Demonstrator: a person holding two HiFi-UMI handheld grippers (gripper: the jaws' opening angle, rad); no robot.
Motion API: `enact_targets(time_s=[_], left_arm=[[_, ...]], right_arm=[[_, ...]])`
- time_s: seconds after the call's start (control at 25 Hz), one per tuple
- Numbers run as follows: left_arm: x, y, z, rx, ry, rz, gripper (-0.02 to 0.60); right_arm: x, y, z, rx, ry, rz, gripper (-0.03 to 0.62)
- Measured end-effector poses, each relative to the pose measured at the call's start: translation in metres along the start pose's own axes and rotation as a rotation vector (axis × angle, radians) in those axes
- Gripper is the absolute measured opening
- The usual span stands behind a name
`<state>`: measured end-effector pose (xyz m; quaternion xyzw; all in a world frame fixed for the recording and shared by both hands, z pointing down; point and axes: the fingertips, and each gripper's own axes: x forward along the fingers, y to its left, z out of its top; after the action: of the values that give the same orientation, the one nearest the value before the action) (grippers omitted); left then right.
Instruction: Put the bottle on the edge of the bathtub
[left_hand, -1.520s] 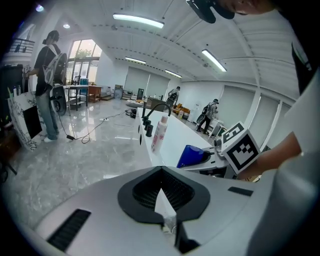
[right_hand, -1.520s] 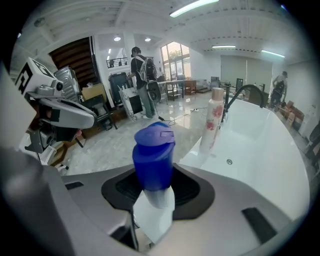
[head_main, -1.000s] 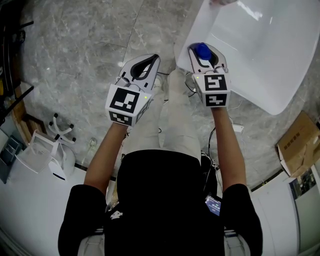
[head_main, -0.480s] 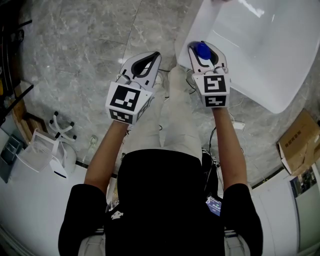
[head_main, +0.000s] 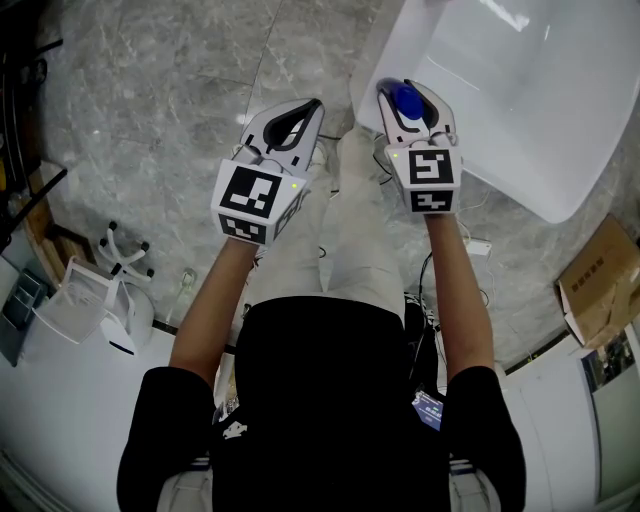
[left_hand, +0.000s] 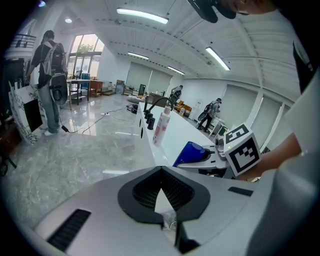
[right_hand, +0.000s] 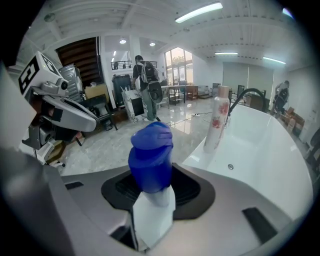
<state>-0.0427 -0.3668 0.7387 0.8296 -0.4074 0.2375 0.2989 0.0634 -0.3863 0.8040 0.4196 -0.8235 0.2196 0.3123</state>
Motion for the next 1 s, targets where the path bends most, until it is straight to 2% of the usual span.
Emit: enact_targets(time_s=[0.36, 1.0], left_arm=[[-0.005, -0.001, -0.005, 0.007, 0.001, -0.003, 0.014], [-0.005, -0.004, -0.011, 0.001, 0.008, -0.008, 0.014]], right_arm=[[-0.003, 0.004, -0.004, 0.003, -0.007, -0.025, 0.166], [-0.003, 0.009, -0.008, 0.035, -0.015, -0.006, 0.166]])
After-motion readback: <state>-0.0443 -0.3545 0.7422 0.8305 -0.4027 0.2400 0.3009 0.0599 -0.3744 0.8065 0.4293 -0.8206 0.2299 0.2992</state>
